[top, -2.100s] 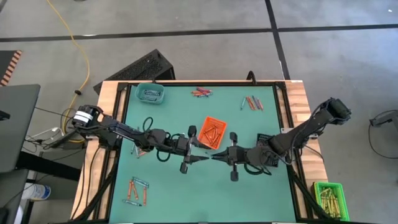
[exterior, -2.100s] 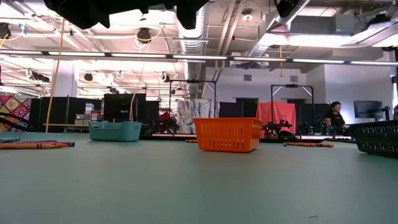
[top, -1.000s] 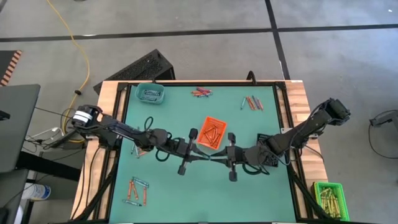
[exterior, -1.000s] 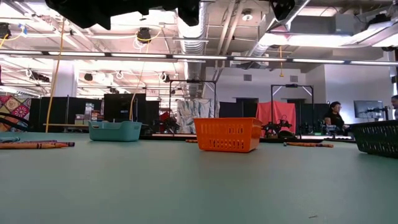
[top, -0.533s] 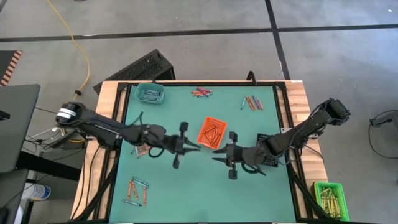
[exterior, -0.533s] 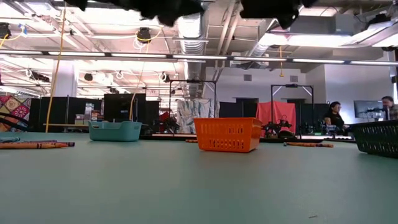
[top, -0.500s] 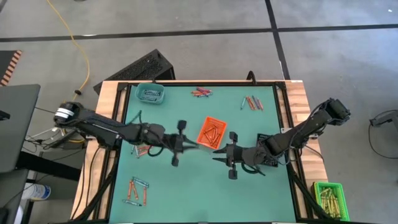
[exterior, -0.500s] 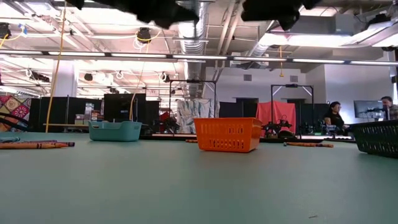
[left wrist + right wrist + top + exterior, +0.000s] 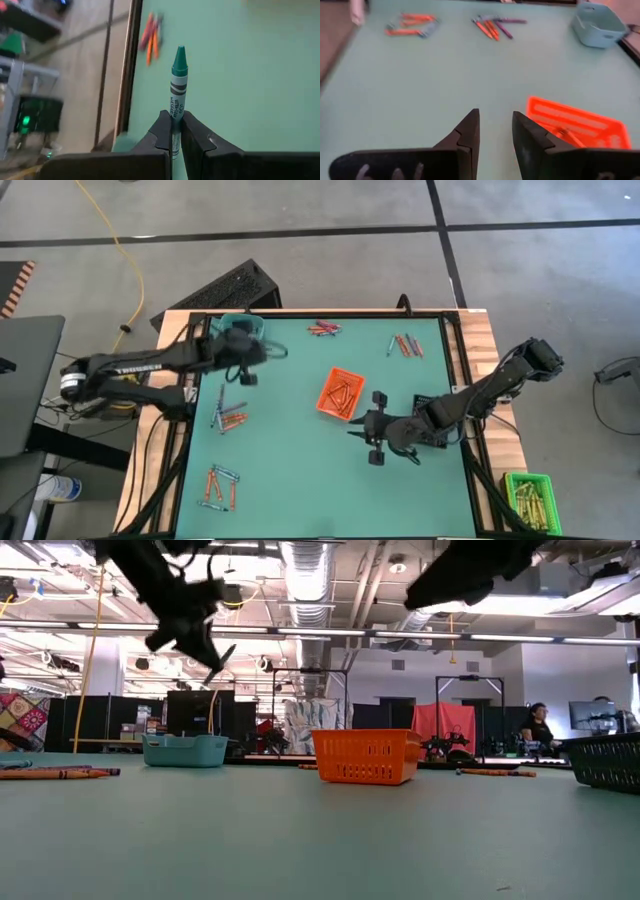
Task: Sort crayons
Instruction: Put the blue crayon into the blue bin
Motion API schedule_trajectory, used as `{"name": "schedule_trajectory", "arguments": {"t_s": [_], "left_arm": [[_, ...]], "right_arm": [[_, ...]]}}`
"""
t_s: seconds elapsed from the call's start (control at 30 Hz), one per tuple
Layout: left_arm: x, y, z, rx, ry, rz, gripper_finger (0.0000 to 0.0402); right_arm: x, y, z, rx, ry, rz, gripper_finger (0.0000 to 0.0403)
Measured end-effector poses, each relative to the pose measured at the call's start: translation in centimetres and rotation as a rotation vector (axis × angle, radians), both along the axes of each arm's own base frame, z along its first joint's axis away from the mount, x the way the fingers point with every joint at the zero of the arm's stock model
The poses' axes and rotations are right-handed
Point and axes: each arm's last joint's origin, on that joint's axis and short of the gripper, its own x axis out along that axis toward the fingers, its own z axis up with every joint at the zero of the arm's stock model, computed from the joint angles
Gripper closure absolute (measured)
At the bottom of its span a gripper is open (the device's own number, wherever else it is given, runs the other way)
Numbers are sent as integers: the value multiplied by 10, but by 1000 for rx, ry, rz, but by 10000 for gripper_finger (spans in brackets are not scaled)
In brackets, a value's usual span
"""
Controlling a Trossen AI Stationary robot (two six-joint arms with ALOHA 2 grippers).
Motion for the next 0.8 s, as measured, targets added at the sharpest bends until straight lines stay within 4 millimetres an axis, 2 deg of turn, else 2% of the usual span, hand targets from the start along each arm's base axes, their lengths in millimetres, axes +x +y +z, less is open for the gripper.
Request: {"name": "schedule_trajectory", "arguments": {"t_s": [0.23, 0.37, 0.6, 0.8], "left_arm": [[-13, 60, -24, -32, 167, 108, 397], [-19, 84, -45, -82, 277, 167, 396], [-26, 114, -70, -95, 391, 237, 390], [-32, 124, -84, -136, 461, 287, 354]], "right_arm": [[-4, -17, -10, -90, 128, -73, 294], [-7, -33, -9, -107, 180, -118, 294], [-14, -47, -2, -90, 196, -167, 294], [-27, -65, 5, -66, 229, -287, 294]]}}
